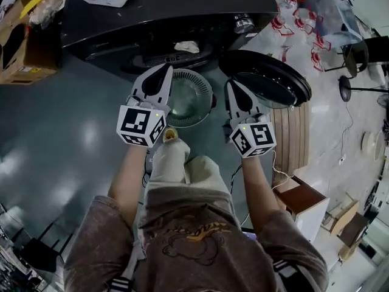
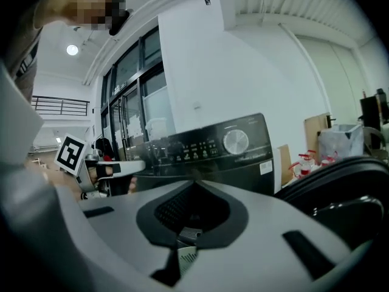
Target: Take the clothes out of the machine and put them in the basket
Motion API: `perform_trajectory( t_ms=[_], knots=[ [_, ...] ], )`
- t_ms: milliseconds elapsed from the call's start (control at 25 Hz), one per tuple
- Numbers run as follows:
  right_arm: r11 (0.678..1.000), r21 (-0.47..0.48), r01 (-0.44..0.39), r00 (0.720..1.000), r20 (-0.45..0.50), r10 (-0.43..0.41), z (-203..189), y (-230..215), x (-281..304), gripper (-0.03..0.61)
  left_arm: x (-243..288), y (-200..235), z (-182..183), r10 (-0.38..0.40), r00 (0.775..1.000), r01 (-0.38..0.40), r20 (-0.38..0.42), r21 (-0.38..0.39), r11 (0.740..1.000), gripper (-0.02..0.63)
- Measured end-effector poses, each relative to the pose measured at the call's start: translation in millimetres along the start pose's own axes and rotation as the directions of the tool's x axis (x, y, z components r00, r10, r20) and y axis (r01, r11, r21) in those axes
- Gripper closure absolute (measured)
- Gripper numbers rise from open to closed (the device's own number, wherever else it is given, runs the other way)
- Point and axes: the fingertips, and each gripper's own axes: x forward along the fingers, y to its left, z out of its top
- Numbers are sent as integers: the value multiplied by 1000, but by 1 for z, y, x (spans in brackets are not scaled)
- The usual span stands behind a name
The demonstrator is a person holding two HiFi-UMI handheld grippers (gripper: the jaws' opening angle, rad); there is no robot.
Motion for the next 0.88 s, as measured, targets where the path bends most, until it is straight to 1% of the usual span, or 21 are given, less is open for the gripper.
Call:
perform_trajectory(
  t_ms=[160, 280, 520, 720, 880],
  knots=[
    [1000, -24, -18, 1000, 10, 18, -62, -14, 35, 581, 18, 22, -62, 8, 1000, -8, 26, -4, 1000, 607],
    [999, -35, -28, 999, 27, 29, -105, -22, 59, 581, 31, 38, -108, 10, 1000, -11, 29, 24, 1000, 607],
    [997, -42, -69, 997, 43, 70, -180, -35, 99, 581, 61, 57, -188, -10, 999, 9, 39, 29, 1000, 606],
    [994, -65, -85, 995, 48, 88, -234, -43, 116, 581, 67, 64, -231, -7, 997, 4, 74, 46, 999, 607],
    [993, -77, -85, 995, 54, 89, -255, -53, 122, 580, 71, 65, -250, -2, 994, -3, 108, 44, 999, 606]
  ],
)
